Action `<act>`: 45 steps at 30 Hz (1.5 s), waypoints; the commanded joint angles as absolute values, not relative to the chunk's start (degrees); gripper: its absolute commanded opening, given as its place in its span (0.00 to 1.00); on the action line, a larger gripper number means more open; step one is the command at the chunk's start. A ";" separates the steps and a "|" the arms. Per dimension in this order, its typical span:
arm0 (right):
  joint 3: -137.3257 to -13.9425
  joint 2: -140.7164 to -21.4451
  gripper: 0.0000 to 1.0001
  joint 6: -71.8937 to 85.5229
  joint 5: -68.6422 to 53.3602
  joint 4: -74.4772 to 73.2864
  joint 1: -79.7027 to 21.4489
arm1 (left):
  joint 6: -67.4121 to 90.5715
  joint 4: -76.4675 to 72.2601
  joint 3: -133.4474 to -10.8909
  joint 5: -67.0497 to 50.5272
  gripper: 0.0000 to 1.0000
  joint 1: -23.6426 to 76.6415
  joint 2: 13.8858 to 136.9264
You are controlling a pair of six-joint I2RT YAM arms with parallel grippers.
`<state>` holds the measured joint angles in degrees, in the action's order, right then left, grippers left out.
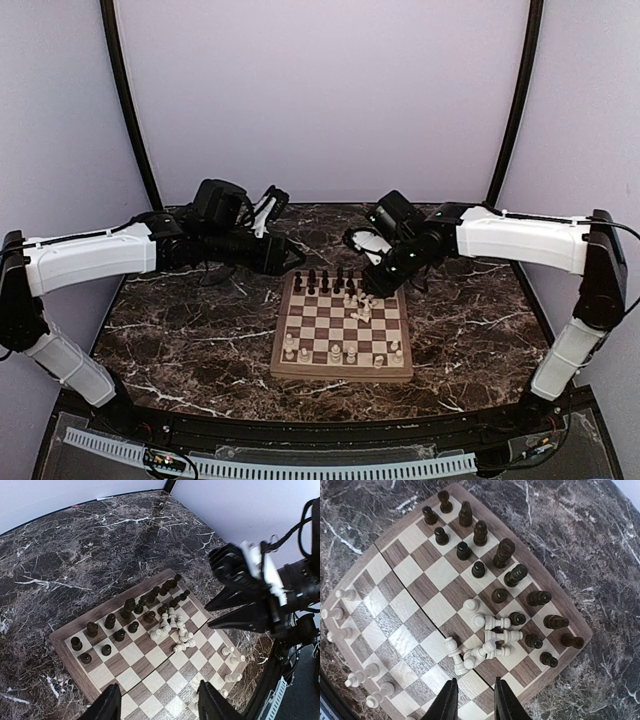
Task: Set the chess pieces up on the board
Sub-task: Pick up the pawn from the chessboard.
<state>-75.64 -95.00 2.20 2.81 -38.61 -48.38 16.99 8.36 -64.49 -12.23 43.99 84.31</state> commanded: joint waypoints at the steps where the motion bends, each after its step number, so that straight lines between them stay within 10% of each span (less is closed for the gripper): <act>1: -79.68 -100.73 0.26 2.87 3.75 -40.17 -48.69 | 17.60 9.99 -66.35 -13.42 0.55 43.86 83.22; 21: -88.24 -113.09 0.28 2.90 3.74 -41.69 -48.43 | 17.72 11.03 -65.23 -12.62 0.55 43.78 81.57; 45: -89.28 -110.70 0.04 3.67 -2.41 -43.54 -50.27 | 17.43 11.86 -65.02 -12.08 0.56 43.80 81.43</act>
